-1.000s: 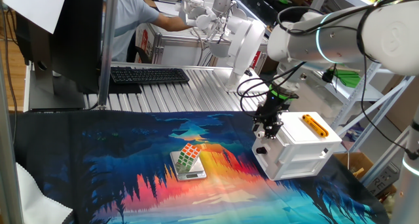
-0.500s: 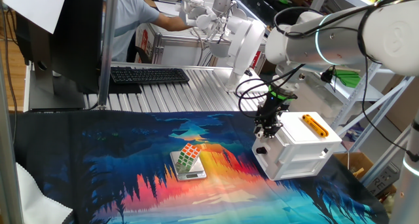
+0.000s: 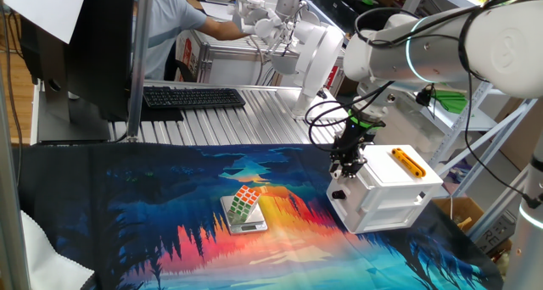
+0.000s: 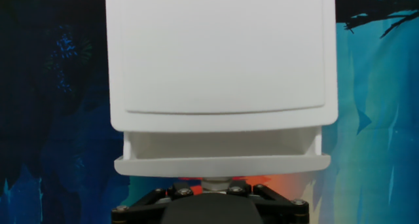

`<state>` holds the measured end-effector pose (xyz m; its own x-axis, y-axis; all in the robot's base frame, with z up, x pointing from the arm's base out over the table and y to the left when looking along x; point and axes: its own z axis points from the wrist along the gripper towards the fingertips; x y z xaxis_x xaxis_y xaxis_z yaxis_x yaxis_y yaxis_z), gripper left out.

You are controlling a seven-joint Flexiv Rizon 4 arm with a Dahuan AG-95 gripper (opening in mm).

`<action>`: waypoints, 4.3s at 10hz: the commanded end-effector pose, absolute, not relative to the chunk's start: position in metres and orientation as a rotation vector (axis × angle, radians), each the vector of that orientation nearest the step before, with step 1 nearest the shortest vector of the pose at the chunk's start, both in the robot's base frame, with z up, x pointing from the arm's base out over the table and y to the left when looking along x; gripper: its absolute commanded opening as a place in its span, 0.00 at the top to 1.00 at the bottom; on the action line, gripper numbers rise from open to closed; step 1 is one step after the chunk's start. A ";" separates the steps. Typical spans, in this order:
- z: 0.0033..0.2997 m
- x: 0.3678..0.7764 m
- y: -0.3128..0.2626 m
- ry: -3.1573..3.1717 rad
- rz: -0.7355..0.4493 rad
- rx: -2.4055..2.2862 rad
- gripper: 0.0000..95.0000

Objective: Grasp the handle and open the drawer

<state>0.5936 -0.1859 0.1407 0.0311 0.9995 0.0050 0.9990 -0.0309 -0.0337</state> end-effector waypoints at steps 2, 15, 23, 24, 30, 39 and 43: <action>0.141 0.592 -0.186 -2.165 0.021 -2.234 0.80; 0.140 0.589 -0.180 -2.118 -0.012 -2.252 1.00; 0.137 0.584 -0.166 -2.101 -0.011 -2.278 1.00; 0.137 0.583 -0.165 -2.095 -0.016 -2.280 1.00; 0.139 0.583 -0.160 -2.078 -0.019 -2.284 1.00; 0.139 0.583 -0.154 -2.072 -0.020 -2.279 1.00; 0.141 0.585 -0.145 -2.063 -0.020 -2.285 1.00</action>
